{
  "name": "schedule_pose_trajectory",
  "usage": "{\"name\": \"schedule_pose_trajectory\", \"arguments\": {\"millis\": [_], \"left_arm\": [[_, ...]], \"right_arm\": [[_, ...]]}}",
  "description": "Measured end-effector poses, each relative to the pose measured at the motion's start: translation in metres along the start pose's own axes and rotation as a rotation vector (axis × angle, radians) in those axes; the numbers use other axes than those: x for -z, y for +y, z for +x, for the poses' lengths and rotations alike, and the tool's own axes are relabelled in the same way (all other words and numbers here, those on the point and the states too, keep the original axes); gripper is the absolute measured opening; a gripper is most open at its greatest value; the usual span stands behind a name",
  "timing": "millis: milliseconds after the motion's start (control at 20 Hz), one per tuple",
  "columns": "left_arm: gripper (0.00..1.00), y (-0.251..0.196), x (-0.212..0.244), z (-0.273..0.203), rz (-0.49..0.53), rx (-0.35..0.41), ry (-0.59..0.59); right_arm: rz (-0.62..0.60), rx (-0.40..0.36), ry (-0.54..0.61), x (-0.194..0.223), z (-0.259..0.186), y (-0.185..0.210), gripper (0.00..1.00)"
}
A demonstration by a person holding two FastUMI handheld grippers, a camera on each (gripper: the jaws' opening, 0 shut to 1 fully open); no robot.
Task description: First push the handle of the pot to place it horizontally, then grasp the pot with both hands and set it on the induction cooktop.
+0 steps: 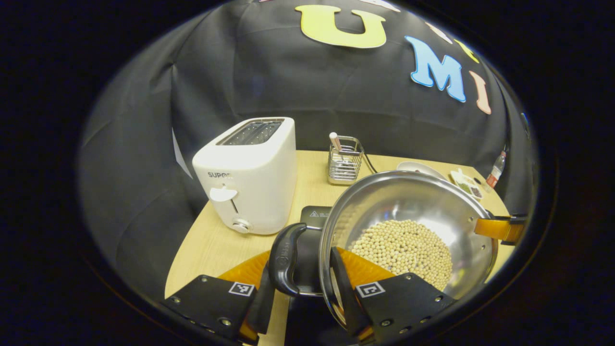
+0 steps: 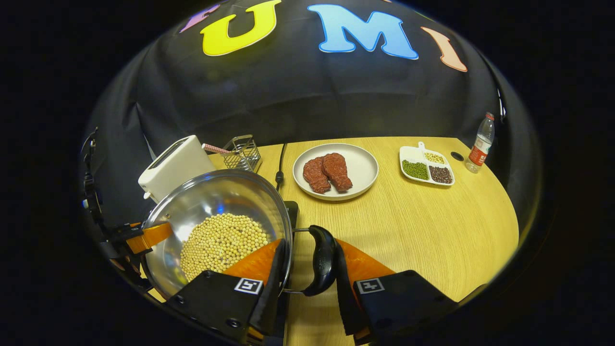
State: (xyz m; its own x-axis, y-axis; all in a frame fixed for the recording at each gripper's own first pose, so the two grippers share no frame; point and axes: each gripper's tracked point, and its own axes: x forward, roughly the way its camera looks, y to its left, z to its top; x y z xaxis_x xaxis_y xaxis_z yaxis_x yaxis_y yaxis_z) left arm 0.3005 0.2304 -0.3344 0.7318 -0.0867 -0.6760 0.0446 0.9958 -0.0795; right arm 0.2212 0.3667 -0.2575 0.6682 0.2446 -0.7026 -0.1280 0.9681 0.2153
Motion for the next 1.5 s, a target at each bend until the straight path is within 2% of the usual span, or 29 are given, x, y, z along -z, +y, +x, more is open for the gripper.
{"name": "schedule_pose_trajectory", "arguments": {"millis": [50,100,150,200,250,350,400,500,550,600,650,700,850,950,1000,1150,1300,1400,1450,1500], "left_arm": [[0.64,0.003,-0.004,-0.004,0.005,-0.024,-0.024],[0.67,0.006,-0.009,-0.005,0.021,-0.061,-0.057],[0.74,0.008,-0.019,-0.010,0.034,-0.081,-0.086],[0.80,0.008,-0.027,-0.018,0.036,-0.090,-0.110],[0.79,0.007,-0.035,-0.027,0.034,-0.099,-0.137],[0.77,0.001,-0.052,-0.045,0.033,-0.115,-0.210],[0.80,-0.003,-0.061,-0.058,0.037,-0.123,-0.253],[0.77,-0.015,-0.082,-0.087,0.038,-0.127,-0.338],[0.79,-0.023,-0.090,-0.102,0.042,-0.124,-0.371],[0.76,-0.033,-0.097,-0.116,0.049,-0.122,-0.400],[0.79,-0.043,-0.104,-0.128,0.055,-0.123,-0.427],[0.76,-0.056,-0.111,-0.142,0.061,-0.119,-0.454],[0.76,-0.101,-0.127,-0.185,0.063,-0.097,-0.528],[0.79,-0.134,-0.131,-0.210,0.058,-0.082,-0.562],[0.76,-0.149,-0.132,-0.221,0.057,-0.072,-0.581],[0.76,-0.192,-0.137,-0.268,0.063,-0.054,-0.631],[0.75,-0.236,-0.130,-0.314,0.077,-0.049,-0.693],[0.78,-0.261,-0.126,-0.347,0.090,-0.053,-0.728],[0.75,-0.272,-0.120,-0.362,0.095,-0.053,-0.737],[0.76,-0.283,-0.113,-0.375,0.097,-0.052,-0.746]], "right_arm": [[-0.004,-0.016,-0.038,-0.008,-0.003,0.002,0.55],[-0.013,-0.015,-0.092,-0.020,-0.011,0.001,0.64],[-0.019,-0.019,-0.144,-0.034,-0.016,0.002,0.62],[-0.022,-0.020,-0.183,-0.042,-0.025,0.000,0.86],[-0.025,-0.018,-0.207,-0.048,-0.032,-0.003,1.00],[-0.025,-0.009,-0.256,-0.060,-0.051,-0.014,0.98],[-0.026,-0.008,-0.288,-0.066,-0.062,-0.020,0.93],[-0.035,-0.001,-0.351,-0.079,-0.087,-0.037,0.93],[-0.044,0.009,-0.383,-0.085,-0.100,-0.048,0.93],[-0.052,0.018,-0.416,-0.091,-0.115,-0.059,0.98],[-0.058,0.027,-0.447,-0.095,-0.129,-0.071,0.98],[-0.066,0.033,-0.480,-0.099,-0.143,-0.082,0.98],[-0.106,0.061,-0.577,-0.106,-0.189,-0.120,0.98],[-0.131,0.063,-0.605,-0.101,-0.216,-0.140,0.98],[-0.140,0.062,-0.618,-0.099,-0.227,-0.149,0.98],[-0.154,0.070,-0.678,-0.097,-0.268,-0.179,0.98],[-0.144,0.069,-0.715,-0.087,-0.309,-0.208,0.98],[-0.129,0.060,-0.733,-0.080,-0.335,-0.226,0.98],[-0.125,0.060,-0.739,-0.074,-0.346,-0.236,0.98],[-0.121,0.061,-0.748,-0.070,-0.358,-0.246,0.98]]}}
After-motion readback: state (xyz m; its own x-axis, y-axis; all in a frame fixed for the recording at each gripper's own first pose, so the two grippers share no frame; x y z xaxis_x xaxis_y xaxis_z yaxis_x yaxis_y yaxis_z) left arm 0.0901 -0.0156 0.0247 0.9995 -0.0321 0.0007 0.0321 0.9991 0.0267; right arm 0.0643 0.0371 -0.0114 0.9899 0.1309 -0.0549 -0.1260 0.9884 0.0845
